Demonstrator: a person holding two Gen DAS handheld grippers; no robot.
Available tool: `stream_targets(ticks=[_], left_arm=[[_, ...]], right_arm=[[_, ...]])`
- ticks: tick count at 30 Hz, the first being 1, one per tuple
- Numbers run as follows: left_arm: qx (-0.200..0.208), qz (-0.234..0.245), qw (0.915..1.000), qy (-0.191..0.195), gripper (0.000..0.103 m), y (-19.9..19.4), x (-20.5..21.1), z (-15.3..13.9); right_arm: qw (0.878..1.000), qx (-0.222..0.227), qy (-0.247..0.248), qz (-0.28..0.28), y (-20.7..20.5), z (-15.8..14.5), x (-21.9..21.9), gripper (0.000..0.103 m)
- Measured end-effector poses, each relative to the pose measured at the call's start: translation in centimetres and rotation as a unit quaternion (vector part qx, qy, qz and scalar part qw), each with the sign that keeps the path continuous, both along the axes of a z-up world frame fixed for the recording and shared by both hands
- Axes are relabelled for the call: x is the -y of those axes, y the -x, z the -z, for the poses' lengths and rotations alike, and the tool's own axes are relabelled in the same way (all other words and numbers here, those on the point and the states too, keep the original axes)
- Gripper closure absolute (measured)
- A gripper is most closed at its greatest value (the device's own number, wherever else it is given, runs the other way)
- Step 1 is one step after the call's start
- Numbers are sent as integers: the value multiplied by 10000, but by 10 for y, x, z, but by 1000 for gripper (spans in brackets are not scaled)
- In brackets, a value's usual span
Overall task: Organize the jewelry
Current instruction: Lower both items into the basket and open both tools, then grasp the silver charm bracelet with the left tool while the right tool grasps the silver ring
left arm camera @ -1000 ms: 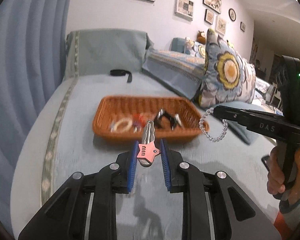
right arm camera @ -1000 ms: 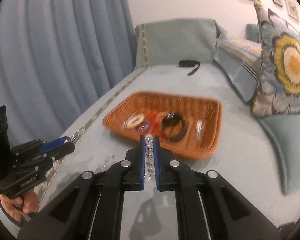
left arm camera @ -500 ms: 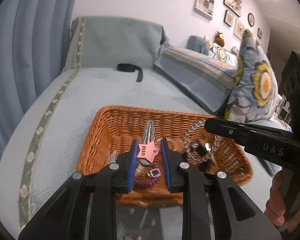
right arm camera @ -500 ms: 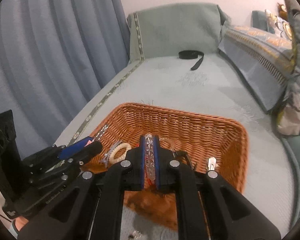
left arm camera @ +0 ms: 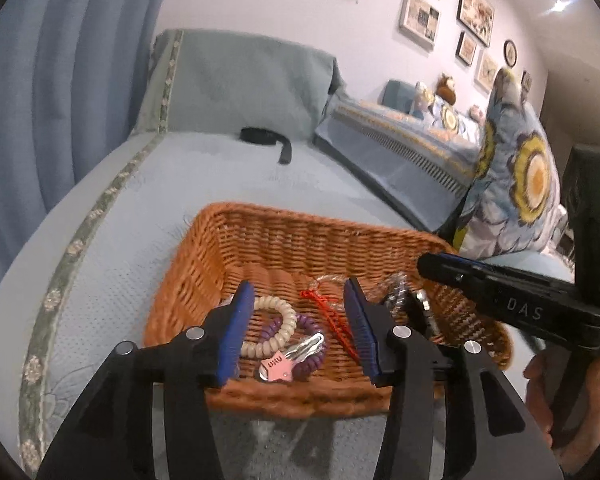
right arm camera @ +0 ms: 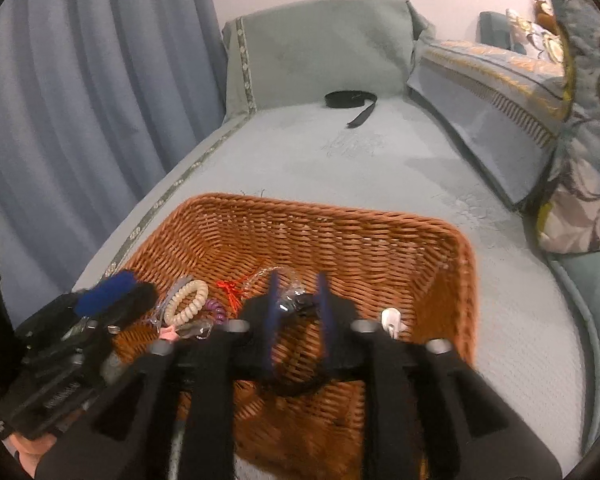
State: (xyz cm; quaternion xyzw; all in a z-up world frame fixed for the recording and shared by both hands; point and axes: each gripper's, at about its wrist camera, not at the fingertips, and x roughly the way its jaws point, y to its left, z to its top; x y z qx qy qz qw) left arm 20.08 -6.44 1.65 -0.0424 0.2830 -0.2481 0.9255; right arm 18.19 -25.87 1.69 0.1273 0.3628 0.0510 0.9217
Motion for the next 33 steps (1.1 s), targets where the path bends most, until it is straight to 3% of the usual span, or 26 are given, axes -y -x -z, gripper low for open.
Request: stream_targets(ticks=[1, 5, 9, 18, 21, 27, 33], left_arm=[[52, 13, 10000, 43, 58, 9, -5, -6], [241, 7, 9997, 109, 50, 40, -22, -27], [323, -71, 9992, 211, 50, 79, -46, -40], [40, -373, 9991, 217, 50, 140, -88, -18], [-118, -385, 9985, 369, 50, 144, -98, -3], [-425, -408, 9977, 338, 50, 126, -102, 24], [-710, -267, 9971, -22, 51, 105, -84, 43]], right_arm=[[9999, 114, 9, -4, 11, -6, 0, 58], [9993, 358, 94, -78, 48, -25, -7, 58], [9990, 435, 45, -103, 83, -34, -14, 58], [9989, 33, -396, -263, 127, -4, -26, 58], [9981, -135, -515, -308, 133, 18, -25, 58], [9974, -431, -224, -524, 127, 48, -39, 58], [9967, -479, 65, -658, 125, 55, -56, 58]])
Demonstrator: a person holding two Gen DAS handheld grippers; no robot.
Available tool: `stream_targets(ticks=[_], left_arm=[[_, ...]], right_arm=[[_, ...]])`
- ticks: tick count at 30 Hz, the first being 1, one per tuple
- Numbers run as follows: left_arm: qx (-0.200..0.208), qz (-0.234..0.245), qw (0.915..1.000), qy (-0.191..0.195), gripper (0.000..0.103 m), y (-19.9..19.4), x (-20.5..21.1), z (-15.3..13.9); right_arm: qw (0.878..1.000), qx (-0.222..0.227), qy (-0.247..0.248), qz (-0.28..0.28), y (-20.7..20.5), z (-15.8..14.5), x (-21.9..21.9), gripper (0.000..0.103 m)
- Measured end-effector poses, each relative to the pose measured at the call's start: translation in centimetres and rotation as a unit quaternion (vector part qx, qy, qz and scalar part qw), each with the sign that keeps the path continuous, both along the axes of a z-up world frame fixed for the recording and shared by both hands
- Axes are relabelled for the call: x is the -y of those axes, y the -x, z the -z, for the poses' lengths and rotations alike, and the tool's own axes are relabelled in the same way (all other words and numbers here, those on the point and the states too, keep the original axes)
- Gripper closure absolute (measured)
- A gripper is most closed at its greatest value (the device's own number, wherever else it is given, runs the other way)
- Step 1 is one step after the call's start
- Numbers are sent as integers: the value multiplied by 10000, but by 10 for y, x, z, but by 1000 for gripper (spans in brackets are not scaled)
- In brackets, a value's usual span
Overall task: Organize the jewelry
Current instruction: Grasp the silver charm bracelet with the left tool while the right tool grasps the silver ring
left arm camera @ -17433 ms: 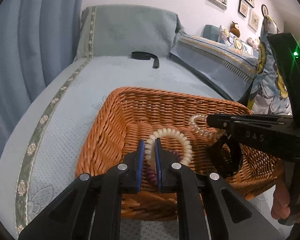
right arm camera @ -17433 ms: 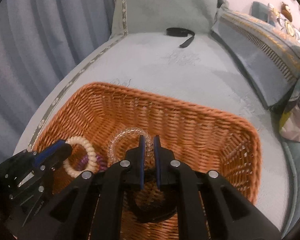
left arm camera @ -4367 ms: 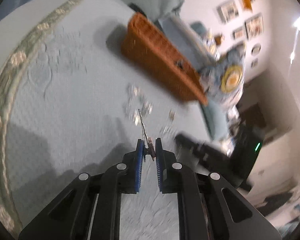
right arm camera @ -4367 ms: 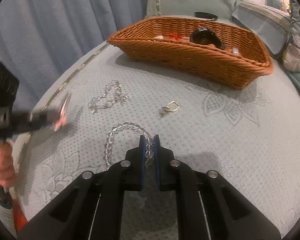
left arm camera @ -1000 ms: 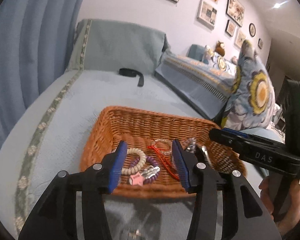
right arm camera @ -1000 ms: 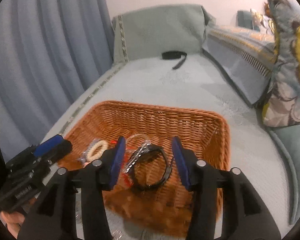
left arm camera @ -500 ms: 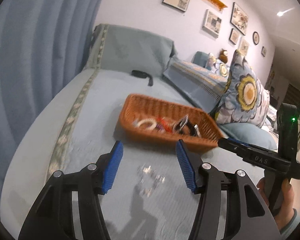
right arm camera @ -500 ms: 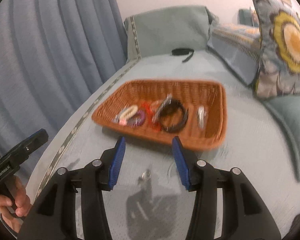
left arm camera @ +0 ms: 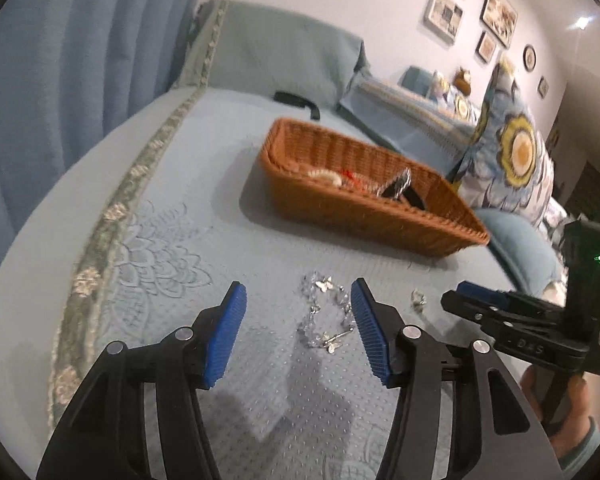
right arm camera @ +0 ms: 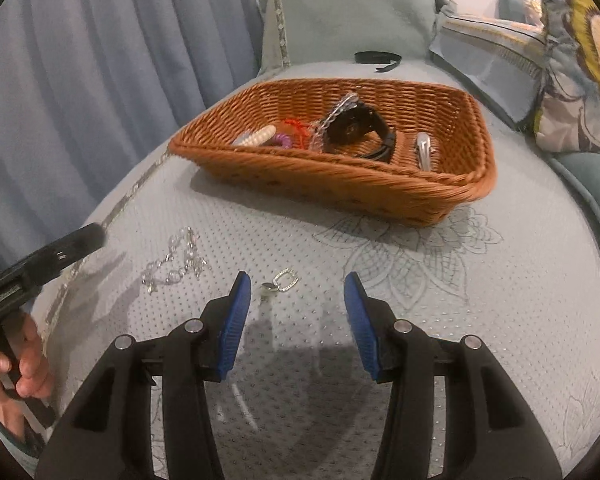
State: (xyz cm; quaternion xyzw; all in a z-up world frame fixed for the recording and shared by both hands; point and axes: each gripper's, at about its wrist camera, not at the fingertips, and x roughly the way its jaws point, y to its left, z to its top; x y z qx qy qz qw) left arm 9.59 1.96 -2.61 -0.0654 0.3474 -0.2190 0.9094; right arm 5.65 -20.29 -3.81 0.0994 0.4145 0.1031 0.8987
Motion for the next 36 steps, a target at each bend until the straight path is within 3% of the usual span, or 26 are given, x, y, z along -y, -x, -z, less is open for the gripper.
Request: stream_targets(ticks=[5, 11, 14, 15, 18, 30, 32, 34, 36], left_arm=[[-444, 133, 9974, -555, 59, -17, 21, 23], [-502, 134, 9951, -839, 61, -20, 26, 27], [-513, 79, 9938, -982, 92, -19, 26, 27], [-530, 81, 9938, -978, 95, -20, 25, 27], [-587, 96, 9941, -905, 95, -19, 18, 25], [-724, 426, 9936, -754, 93, -15, 15, 25], [-687, 420, 9935, -801, 92, -14, 18, 26], [-637, 411, 9934, -861, 90, -13, 21, 27], [-546, 434, 9924, -1010, 89, -10, 26, 26]], right_arm=[[9999, -18, 89, -123, -1, 2, -7, 58], [9987, -130, 332, -354, -2, 6, -20, 58], [9976, -141, 489, -470, -1, 6, -29, 61], [9973, -160, 505, -500, -2, 7, -30, 68], [9967, -219, 559, -543, -4, 9, -34, 76], [9946, -413, 864, -403, -28, 13, -48, 76], [9936, -377, 984, -416, -28, 13, -53, 82], [9934, -349, 999, -452, -25, 13, -55, 94], [9937, -311, 984, -432, -21, 11, -54, 94]])
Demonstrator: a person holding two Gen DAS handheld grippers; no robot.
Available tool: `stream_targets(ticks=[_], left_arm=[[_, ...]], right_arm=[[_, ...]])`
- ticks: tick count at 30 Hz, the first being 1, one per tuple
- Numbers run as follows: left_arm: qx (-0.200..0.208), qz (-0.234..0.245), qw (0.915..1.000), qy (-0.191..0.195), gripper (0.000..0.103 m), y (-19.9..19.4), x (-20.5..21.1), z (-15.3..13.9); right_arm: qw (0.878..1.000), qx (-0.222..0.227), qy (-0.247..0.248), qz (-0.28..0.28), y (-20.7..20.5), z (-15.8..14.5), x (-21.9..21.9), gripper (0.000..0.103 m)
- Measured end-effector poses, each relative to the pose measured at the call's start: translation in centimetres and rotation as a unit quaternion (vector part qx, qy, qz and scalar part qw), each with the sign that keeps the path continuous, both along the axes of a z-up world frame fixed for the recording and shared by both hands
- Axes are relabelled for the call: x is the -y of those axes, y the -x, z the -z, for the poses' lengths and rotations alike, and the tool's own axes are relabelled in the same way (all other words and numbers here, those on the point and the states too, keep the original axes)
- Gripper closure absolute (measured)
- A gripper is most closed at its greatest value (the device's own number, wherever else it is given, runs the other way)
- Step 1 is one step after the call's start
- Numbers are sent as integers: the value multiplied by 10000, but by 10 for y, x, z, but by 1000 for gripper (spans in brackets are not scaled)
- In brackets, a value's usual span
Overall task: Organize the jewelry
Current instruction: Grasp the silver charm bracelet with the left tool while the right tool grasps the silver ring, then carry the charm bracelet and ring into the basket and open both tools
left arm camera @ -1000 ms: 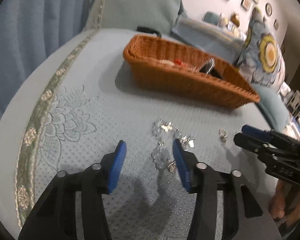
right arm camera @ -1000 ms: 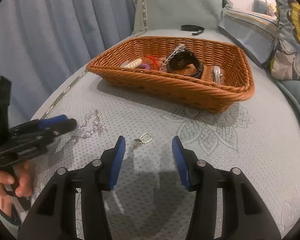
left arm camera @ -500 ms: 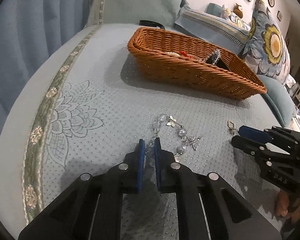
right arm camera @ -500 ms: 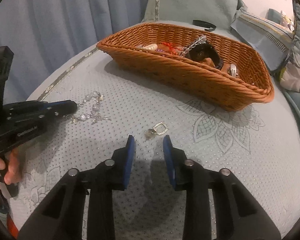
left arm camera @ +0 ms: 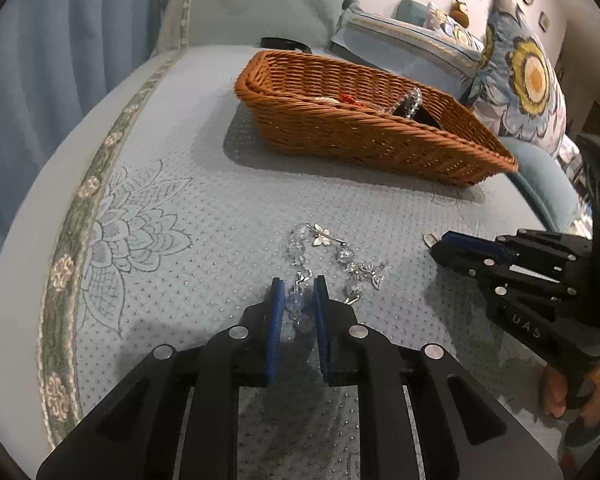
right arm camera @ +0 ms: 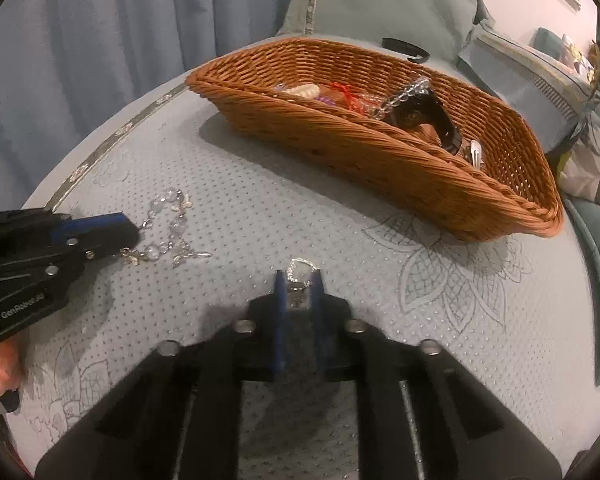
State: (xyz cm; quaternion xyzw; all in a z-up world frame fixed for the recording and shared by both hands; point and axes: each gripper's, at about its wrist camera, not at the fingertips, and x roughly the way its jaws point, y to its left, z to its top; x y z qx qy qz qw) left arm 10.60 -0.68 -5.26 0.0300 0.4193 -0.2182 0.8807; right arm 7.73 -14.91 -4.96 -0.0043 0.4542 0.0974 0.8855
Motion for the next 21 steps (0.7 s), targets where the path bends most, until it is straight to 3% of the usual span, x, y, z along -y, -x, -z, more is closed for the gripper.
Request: stream_targets(ticks=[4, 8, 15, 21], left_arm=[[131, 10, 9996, -235, 91, 2, 7, 0], [197, 39, 9996, -223, 96, 4, 7, -2], [274, 133, 9960, 834, 96, 8, -15, -27], [495, 225, 9913, 1199, 96, 19, -21, -49]], right_arm=[[9998, 113, -137, 35, 12, -4, 5, 94], [9986, 297, -423, 66, 24, -11, 17, 94], [9956, 513, -784, 77, 32, -30, 34, 94], [9935, 762, -846, 91, 40, -51, 41, 94]])
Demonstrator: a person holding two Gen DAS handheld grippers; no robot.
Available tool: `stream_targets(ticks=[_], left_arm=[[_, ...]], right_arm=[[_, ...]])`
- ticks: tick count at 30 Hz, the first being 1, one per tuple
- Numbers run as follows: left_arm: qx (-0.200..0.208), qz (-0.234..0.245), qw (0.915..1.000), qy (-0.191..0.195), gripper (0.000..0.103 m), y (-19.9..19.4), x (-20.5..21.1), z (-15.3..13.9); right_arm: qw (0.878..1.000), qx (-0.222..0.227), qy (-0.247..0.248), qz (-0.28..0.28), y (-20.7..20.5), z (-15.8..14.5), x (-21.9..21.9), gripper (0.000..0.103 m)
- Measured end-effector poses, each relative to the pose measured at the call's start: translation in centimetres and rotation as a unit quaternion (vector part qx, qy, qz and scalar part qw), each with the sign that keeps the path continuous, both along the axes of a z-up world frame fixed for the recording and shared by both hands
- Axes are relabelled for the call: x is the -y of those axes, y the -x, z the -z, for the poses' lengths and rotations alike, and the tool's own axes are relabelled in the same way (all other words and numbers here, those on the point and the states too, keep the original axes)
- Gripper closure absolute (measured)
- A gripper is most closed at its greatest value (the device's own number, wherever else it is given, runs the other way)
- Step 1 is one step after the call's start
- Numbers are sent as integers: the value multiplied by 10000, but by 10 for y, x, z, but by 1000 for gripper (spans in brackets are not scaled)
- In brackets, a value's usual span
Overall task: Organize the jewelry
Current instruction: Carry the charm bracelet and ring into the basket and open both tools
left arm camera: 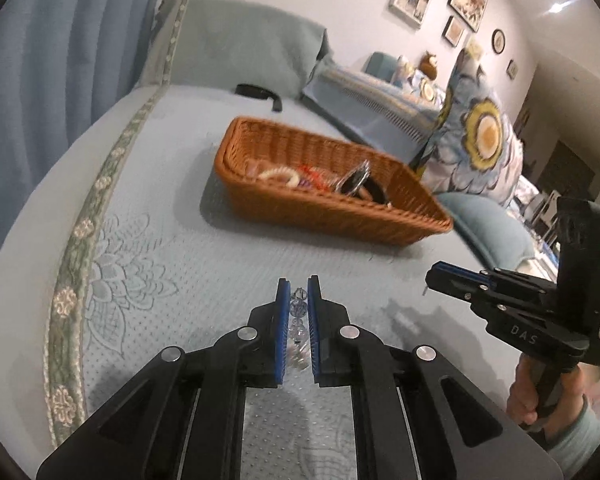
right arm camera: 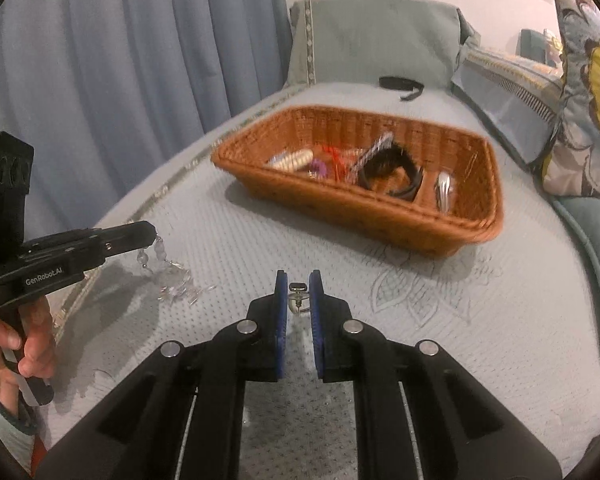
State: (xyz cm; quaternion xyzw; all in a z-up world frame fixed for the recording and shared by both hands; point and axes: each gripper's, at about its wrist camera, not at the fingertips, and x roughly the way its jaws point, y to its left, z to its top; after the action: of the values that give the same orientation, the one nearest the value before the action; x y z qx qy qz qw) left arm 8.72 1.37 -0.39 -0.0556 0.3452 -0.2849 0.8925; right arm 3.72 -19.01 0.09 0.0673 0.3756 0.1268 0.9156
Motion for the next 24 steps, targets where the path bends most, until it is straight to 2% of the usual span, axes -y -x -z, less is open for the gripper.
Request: stream_targets(ticks=[11, 15, 19, 24], left_arm=[[423, 43, 9991, 68, 96, 10, 11, -28], [650, 62, 9978, 104, 96, 6, 18, -50], [1041, -88, 9945, 23, 96, -10, 33, -76], [1250, 10, 9921, 61, 96, -48, 57, -92]], right_arm=[[9997, 204, -117, 66, 4, -20, 11, 94], [9993, 284, -214, 134, -5, -33, 19, 94], [9987, 435, -141, 223, -30, -50, 26, 94], [9987, 448, -32, 225, -85, -57, 29, 94]])
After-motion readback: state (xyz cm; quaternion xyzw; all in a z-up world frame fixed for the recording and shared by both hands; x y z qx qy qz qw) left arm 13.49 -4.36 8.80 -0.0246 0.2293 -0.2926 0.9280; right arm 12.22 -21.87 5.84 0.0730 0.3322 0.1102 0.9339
